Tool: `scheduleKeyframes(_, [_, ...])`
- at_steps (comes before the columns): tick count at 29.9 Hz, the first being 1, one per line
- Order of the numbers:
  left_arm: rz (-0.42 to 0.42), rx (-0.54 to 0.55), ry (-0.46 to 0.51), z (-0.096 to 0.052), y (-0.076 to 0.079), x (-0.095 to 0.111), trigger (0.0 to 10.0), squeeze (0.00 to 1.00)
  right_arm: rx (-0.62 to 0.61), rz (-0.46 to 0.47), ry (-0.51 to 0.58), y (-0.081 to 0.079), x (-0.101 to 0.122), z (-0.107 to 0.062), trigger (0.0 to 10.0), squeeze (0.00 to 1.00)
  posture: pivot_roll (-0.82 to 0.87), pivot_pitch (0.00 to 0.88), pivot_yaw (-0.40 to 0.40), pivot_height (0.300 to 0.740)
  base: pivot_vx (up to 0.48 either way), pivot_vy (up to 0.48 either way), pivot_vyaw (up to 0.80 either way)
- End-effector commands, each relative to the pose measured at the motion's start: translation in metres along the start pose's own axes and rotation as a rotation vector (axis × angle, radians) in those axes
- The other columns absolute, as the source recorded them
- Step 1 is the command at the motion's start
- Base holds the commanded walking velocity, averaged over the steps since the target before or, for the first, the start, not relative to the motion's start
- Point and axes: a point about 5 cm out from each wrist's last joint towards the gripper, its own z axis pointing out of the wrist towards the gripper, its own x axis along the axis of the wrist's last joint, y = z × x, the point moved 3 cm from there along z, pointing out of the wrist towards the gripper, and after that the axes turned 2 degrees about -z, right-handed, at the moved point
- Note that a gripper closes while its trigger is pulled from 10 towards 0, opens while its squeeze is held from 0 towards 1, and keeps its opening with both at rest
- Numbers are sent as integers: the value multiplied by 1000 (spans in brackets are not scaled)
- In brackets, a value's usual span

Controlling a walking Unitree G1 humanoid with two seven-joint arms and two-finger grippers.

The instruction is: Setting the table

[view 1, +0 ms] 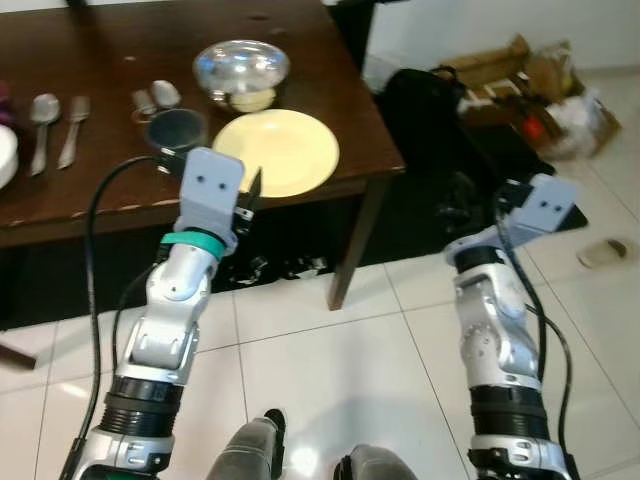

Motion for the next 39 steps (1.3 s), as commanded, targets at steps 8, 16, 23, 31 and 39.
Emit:
scheduleKeyframes(8, [45, 22, 66, 0, -1, 13, 10000, 0, 27, -1, -10, -4, -1, -1, 10000, 0, 62, 61, 21, 740, 436, 0, 0])
scheduleKeyframes(16, [87, 27, 113, -2, 0, 21, 10000, 0, 36, 2, -12, -6, -1, -1, 10000, 0, 65, 63, 19, 740, 396, 0, 0])
scheduleKeyframes(23, [151, 65, 196, -6, -2, 38, 10000, 0, 89, 12, -16, -13, -1, 0, 10000, 0, 71, 64, 18, 740, 176, 0, 0])
scheduleKeyframes(31, [126, 72, 142, -28, -6, 33, 10000, 0, 161, 5, -15, -23, 3, -1, 10000, 0, 77, 67, 13, 740, 0, 0, 0])
scheduleKeyframes(39, [88, 284, -80, -62, -39, -3, 10000, 0, 239, 11, -52, -37, -4, -2, 10000, 0, 98, 70, -11, 740, 0, 0, 0])
